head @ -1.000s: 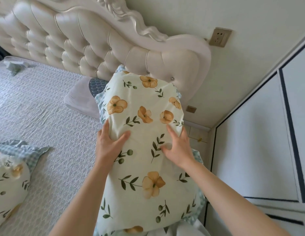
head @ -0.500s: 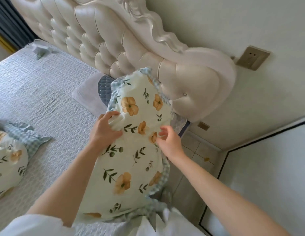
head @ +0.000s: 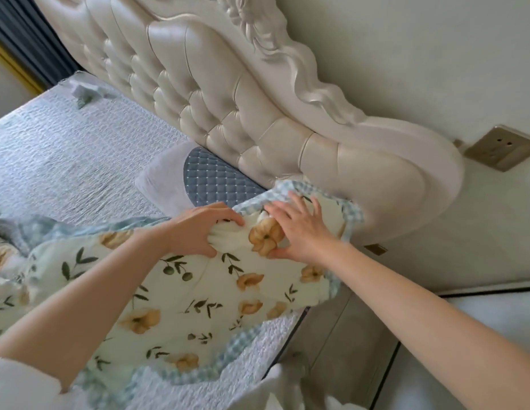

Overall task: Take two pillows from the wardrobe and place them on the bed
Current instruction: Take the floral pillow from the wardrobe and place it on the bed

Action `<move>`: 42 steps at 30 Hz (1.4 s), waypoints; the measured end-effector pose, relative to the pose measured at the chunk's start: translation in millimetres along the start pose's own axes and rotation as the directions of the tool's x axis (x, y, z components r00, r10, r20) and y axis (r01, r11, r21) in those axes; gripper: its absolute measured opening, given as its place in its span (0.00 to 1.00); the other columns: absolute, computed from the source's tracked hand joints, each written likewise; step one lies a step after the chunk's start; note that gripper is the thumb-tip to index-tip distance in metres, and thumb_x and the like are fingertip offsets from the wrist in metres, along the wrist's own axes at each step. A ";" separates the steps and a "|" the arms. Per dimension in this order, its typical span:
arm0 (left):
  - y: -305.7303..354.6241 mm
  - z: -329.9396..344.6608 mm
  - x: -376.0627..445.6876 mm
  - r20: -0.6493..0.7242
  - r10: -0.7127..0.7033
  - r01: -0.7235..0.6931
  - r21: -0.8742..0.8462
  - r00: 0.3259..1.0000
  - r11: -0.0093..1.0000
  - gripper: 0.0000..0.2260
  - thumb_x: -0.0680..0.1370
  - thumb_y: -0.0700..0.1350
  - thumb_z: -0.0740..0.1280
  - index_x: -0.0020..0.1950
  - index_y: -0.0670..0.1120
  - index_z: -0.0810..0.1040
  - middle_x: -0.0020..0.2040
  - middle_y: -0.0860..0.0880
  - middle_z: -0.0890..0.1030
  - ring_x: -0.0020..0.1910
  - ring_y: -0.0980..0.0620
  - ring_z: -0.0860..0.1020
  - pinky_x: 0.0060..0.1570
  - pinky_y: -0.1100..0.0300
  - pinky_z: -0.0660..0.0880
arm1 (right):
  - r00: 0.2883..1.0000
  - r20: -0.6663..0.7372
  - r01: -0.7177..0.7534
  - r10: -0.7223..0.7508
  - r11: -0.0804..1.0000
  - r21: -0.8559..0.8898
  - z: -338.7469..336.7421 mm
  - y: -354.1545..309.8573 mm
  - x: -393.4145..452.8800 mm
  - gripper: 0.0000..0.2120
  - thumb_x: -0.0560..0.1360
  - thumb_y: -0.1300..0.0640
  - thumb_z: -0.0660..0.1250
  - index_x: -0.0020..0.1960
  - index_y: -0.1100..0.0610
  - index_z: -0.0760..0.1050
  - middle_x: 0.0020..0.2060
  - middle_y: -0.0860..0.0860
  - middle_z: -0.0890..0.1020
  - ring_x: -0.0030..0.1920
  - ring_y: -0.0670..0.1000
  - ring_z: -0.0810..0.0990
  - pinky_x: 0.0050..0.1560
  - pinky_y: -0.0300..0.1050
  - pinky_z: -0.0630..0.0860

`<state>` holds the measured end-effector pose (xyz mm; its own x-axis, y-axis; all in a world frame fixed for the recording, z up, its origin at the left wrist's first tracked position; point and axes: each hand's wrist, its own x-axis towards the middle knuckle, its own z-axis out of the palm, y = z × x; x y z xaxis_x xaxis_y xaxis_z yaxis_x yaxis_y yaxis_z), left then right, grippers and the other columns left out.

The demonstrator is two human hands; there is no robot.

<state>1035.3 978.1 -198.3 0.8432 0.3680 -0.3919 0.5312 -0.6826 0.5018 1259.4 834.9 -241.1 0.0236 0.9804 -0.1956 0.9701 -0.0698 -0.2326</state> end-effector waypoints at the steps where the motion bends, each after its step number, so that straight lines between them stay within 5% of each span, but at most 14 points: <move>1: -7.0 -8.4 16.0 0.018 0.011 -0.012 0.028 1.000 1.000 0.36 0.63 0.41 0.75 0.69 0.60 0.72 0.55 0.62 0.71 0.52 0.57 0.73 0.50 0.58 0.71 | 1.000 0.011 -0.016 0.016 1.000 0.014 2.6 7.7 9.2 0.47 0.66 0.25 0.60 0.77 0.47 0.51 0.78 0.48 0.57 0.78 0.54 0.46 0.72 0.68 0.41; 5: -43.3 -15.0 93.9 -0.094 0.030 -0.014 0.167 0.995 0.986 0.36 0.67 0.40 0.74 0.74 0.56 0.70 0.67 0.52 0.75 0.61 0.48 0.76 0.53 0.57 0.71 | 0.983 0.018 -0.184 0.183 0.975 0.125 33.5 41.2 44.4 0.36 0.74 0.33 0.60 0.75 0.48 0.56 0.76 0.48 0.61 0.77 0.52 0.54 0.72 0.67 0.43; 8: -77.8 11.0 141.1 -0.264 -0.149 0.181 0.101 0.953 0.978 0.29 0.75 0.35 0.68 0.75 0.52 0.70 0.75 0.49 0.70 0.72 0.45 0.70 0.70 0.49 0.63 | 0.938 0.174 -0.322 0.301 0.940 0.110 62.0 66.1 66.7 0.37 0.76 0.41 0.64 0.78 0.48 0.49 0.79 0.49 0.52 0.78 0.53 0.48 0.73 0.66 0.45; 12: -108.1 77.6 146.1 0.051 -0.347 0.339 0.122 0.937 0.933 0.26 0.80 0.47 0.65 0.78 0.55 0.64 0.81 0.54 0.56 0.80 0.48 0.51 0.73 0.32 0.45 | 0.809 0.444 -0.438 0.385 0.899 0.020 90.5 86.0 82.7 0.40 0.76 0.38 0.62 0.79 0.51 0.47 0.80 0.49 0.45 0.78 0.56 0.44 0.75 0.64 0.50; 15: -118.6 111.5 131.0 -0.002 -0.373 0.373 0.009 0.928 0.928 0.28 0.81 0.47 0.63 0.80 0.57 0.59 0.82 0.55 0.49 0.81 0.49 0.43 0.73 0.32 0.42 | 0.827 0.404 -0.448 0.390 0.892 0.056 103.4 88.1 87.7 0.36 0.76 0.38 0.62 0.77 0.52 0.54 0.78 0.52 0.52 0.77 0.58 0.51 0.72 0.61 0.60; 18: -126.8 128.7 113.6 -0.096 -0.425 0.420 -0.074 0.900 0.905 0.29 0.79 0.45 0.65 0.78 0.58 0.61 0.82 0.57 0.51 0.81 0.52 0.45 0.74 0.30 0.45 | 0.854 0.320 -0.433 0.409 0.901 0.004 102.4 79.7 99.4 0.24 0.76 0.39 0.61 0.65 0.53 0.65 0.66 0.55 0.64 0.67 0.59 0.64 0.62 0.56 0.70; 22: -126.6 152.5 86.7 -0.229 -0.660 0.571 -0.351 0.716 0.742 0.33 0.77 0.54 0.69 0.79 0.58 0.59 0.82 0.55 0.49 0.81 0.51 0.42 0.74 0.30 0.51 | 0.845 0.301 -0.450 0.441 0.892 -0.045 97.8 71.3 119.7 0.25 0.77 0.40 0.59 0.65 0.56 0.63 0.65 0.59 0.63 0.64 0.61 0.65 0.60 0.55 0.70; 25: -117.4 167.1 73.1 -0.196 -0.874 0.691 -0.545 0.445 0.475 0.46 0.73 0.63 0.71 0.81 0.57 0.46 0.82 0.55 0.41 0.81 0.50 0.41 0.72 0.28 0.43 | 0.891 0.258 -0.376 0.373 0.926 -0.042 97.1 71.0 135.2 0.30 0.78 0.41 0.60 0.73 0.55 0.55 0.69 0.60 0.62 0.67 0.63 0.65 0.64 0.56 0.68; 27: -108.8 173.8 71.3 -0.153 -0.941 0.610 -0.728 0.302 0.314 0.54 0.69 0.62 0.75 0.80 0.58 0.38 0.82 0.54 0.40 0.81 0.49 0.43 0.70 0.27 0.42 | 0.892 0.282 -0.384 0.353 0.921 0.063 97.6 70.8 146.9 0.36 0.77 0.38 0.59 0.77 0.49 0.47 0.74 0.58 0.57 0.72 0.64 0.61 0.68 0.60 0.65; 31: -96.5 190.4 76.9 0.026 -0.981 0.343 -0.938 0.195 0.044 0.57 0.67 0.56 0.79 0.80 0.60 0.37 0.82 0.50 0.45 0.80 0.43 0.51 0.72 0.29 0.48 | 0.876 0.316 -0.428 0.365 0.890 0.158 105.0 76.1 163.5 0.41 0.73 0.30 0.55 0.77 0.44 0.42 0.78 0.53 0.54 0.76 0.62 0.57 0.71 0.63 0.61; 33: -97.4 194.2 81.8 0.279 -0.931 0.086 -0.960 0.235 -0.266 0.54 0.69 0.52 0.79 0.80 0.59 0.42 0.81 0.44 0.54 0.77 0.37 0.60 0.72 0.32 0.58 | 0.857 0.343 -0.443 0.385 0.891 0.105 112.4 79.3 166.8 0.42 0.73 0.28 0.54 0.78 0.46 0.42 0.79 0.53 0.53 0.76 0.61 0.55 0.71 0.65 0.59; 35: -99.6 196.5 84.1 0.408 -0.846 -0.042 -0.893 0.344 -0.448 0.46 0.70 0.51 0.78 0.78 0.56 0.51 0.76 0.41 0.66 0.71 0.37 0.70 0.68 0.33 0.67 | 0.847 0.344 -0.458 0.406 0.885 0.081 120.6 81.0 168.6 0.43 0.72 0.27 0.53 0.78 0.46 0.41 0.79 0.53 0.52 0.77 0.61 0.53 0.71 0.68 0.55; 37: -100.5 195.6 87.1 0.387 -0.830 -0.094 -0.884 0.402 -0.458 0.40 0.71 0.49 0.78 0.75 0.55 0.57 0.70 0.43 0.72 0.66 0.39 0.74 0.66 0.35 0.71 | 0.837 0.330 -0.480 0.436 0.875 0.062 126.5 81.7 168.9 0.44 0.71 0.25 0.51 0.78 0.46 0.40 0.79 0.54 0.52 0.77 0.61 0.51 0.72 0.70 0.50; 42: -101.5 189.5 91.9 0.285 -0.876 -0.261 -0.878 0.390 -0.402 0.35 0.71 0.41 0.78 0.70 0.55 0.62 0.64 0.44 0.76 0.61 0.41 0.79 0.63 0.38 0.75 | 0.796 0.304 -0.559 0.524 0.829 0.035 125.3 90.5 168.6 0.54 0.62 0.17 0.44 0.77 0.49 0.47 0.76 0.60 0.59 0.76 0.62 0.57 0.71 0.71 0.50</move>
<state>1043.2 961.6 -431.4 -0.1601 0.5611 -0.8121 -0.3608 0.7325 0.5772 1320.9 970.9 -414.5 0.4537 0.6876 -0.5669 0.7822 -0.6120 -0.1163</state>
